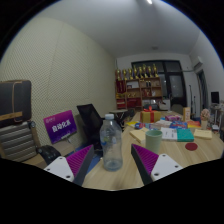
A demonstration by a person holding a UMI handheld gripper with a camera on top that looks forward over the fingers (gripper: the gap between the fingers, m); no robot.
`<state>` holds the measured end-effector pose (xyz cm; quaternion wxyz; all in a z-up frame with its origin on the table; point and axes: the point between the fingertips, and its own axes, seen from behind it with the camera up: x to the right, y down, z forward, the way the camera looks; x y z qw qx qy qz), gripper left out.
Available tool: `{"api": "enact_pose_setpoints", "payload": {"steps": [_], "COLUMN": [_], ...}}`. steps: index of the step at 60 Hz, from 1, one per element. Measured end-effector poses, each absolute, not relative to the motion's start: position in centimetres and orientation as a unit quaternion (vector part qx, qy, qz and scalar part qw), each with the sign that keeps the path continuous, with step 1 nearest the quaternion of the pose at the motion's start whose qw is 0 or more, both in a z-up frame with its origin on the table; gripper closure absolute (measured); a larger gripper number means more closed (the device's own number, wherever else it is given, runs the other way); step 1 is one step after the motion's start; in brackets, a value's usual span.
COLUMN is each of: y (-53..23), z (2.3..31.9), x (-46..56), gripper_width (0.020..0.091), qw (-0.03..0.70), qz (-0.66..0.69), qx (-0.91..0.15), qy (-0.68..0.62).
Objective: Pour water
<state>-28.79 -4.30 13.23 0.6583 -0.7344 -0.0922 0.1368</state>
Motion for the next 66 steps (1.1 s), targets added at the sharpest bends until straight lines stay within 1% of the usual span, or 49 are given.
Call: {"api": "enact_pose_setpoints", "payload": {"steps": [13, 23, 26, 29, 30, 32, 34, 35, 42, 43, 44, 46, 49, 53, 54, 55, 61, 66], "y": [2.8, 7.7, 8.7, 9.8, 10.1, 10.4, 10.5, 10.6, 10.5, 10.4, 10.7, 10.5, 10.7, 10.7, 11.7, 11.6, 12.1, 13.3], "z": [13.9, 12.1, 11.6, 10.7, 10.8, 10.8, 10.9, 10.8, 10.8, 10.7, 10.8, 11.0, 11.6, 13.9, 13.9, 14.6, 18.0, 18.6], "x": [-30.9, -31.8, -32.6, -31.9, -31.8, -31.5, -31.4, -31.3, -31.9, -32.0, -32.7, -33.2, -33.6, -34.8, -33.3, -33.2, -30.9, -28.2], "gripper_width": [0.0260, 0.0258, 0.0270, 0.0468, 0.0482, 0.0488, 0.0517, 0.0517, 0.0635, 0.0635, 0.0636, 0.0660, 0.0661, 0.0661, 0.0660, 0.0662, 0.0662, 0.0663], "qw": [0.671, 0.663, 0.660, 0.655, 0.659, 0.660, 0.663, 0.663, 0.669, 0.668, 0.665, 0.659, 0.647, 0.629, 0.624, 0.615, 0.541, 0.470], "qz": [0.068, 0.055, 0.055, 0.049, 0.048, 0.047, 0.045, 0.045, 0.051, 0.057, 0.065, 0.086, 0.128, 0.220, 0.253, 0.282, 0.441, 0.544], "qx": [-0.736, -0.745, -0.748, -0.753, -0.750, -0.749, -0.747, -0.746, -0.740, -0.741, -0.742, -0.746, -0.750, -0.745, -0.739, -0.735, -0.701, -0.654], "qy": [-0.060, -0.046, -0.043, -0.040, -0.037, -0.031, -0.030, -0.029, -0.045, -0.048, -0.049, -0.051, -0.038, 0.012, 0.022, 0.040, 0.145, 0.235]}}
